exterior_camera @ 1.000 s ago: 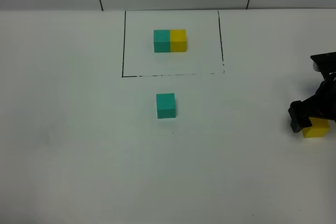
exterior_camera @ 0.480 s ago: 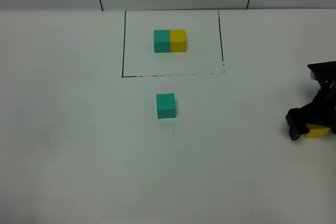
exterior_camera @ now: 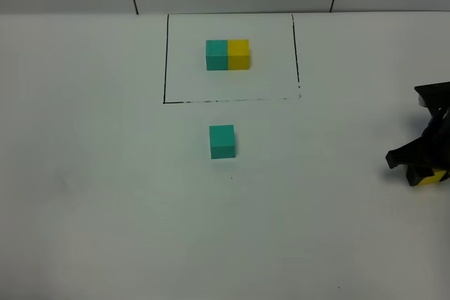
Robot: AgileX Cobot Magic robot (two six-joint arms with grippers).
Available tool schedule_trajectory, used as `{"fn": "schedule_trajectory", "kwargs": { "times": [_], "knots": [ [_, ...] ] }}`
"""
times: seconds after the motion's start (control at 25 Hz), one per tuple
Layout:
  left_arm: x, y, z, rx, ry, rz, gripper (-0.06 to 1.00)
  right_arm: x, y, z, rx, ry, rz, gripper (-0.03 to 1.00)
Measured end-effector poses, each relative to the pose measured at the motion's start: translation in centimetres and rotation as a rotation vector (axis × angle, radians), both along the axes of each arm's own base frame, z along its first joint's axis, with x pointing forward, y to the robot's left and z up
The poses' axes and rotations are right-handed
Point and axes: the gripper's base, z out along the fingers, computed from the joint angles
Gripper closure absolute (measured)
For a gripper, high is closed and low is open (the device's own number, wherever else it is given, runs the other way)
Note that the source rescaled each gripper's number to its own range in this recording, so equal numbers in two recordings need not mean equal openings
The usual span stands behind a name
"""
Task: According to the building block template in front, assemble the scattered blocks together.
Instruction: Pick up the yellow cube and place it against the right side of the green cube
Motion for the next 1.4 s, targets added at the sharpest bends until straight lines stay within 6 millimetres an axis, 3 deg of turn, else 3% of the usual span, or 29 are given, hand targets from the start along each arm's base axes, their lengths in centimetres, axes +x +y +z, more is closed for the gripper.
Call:
{"fn": "schedule_trajectory", "kwargs": {
  "times": [0.16, 0.32, 0.44, 0.68, 0.88, 1.04, 1.4],
  "knots": [
    [0.0, 0.0, 0.0, 0.0, 0.0, 0.0, -0.01, -0.2, 0.5, 0.0, -0.014, 0.041, 0.132, 0.96],
    [0.0, 0.0, 0.0, 0.0, 0.0, 0.0, -0.01, 0.7, 3.0, 1.0, -0.021, 0.06, 0.388, 0.96],
    [0.0, 0.0, 0.0, 0.0, 0.0, 0.0, -0.01, 2.3, 6.0, 2.7, -0.039, 0.045, 0.635, 0.96],
    [0.0, 0.0, 0.0, 0.0, 0.0, 0.0, -0.01, 4.4, 14.3, 6.4, -0.2, -0.021, 1.105, 0.96],
    [0.0, 0.0, 0.0, 0.0, 0.0, 0.0, -0.01, 6.1, 18.2, 6.1, -0.269, 0.001, 1.384, 0.96],
    [0.0, 0.0, 0.0, 0.0, 0.0, 0.0, -0.01, 6.9, 20.4, 4.6, -0.198, 0.029, 1.515, 0.96],
    [0.0, 0.0, 0.0, 0.0, 0.0, 0.0, -0.01, 9.6, 23.8, 3.8, -0.11, 0.052, 1.527, 0.96]
  ]
}}
